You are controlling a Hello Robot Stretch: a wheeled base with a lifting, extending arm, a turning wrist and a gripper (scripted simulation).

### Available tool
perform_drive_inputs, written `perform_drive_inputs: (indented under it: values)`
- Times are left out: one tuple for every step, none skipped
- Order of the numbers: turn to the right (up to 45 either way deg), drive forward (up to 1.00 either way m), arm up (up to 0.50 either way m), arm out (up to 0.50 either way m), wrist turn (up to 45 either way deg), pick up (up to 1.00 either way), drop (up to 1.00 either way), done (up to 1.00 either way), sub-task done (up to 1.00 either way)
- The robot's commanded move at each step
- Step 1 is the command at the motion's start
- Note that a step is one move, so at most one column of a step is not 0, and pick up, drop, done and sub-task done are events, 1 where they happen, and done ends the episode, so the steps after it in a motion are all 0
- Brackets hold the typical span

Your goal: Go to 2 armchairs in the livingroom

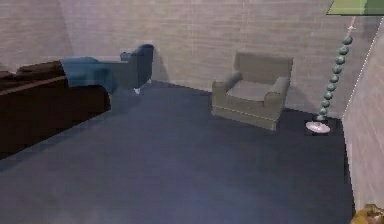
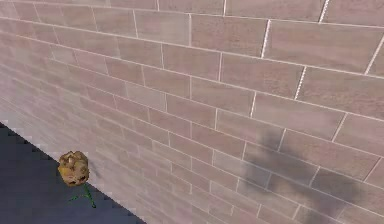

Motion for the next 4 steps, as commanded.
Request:
perform_drive_inputs:
  values:
    - [18.0,0.0,0.0,0.0,0.0,0.0,0.0,0.0,0.0]
    - [0.0,0.35,0.0,0.0,0.0,0.0,0.0,0.0,0.0]
    - [-9.0,0.0,0.0,0.0,0.0,0.0,0.0,0.0,0.0]
    - [0.0,0.4,0.0,0.0,0.0,0.0,0.0,0.0,0.0]
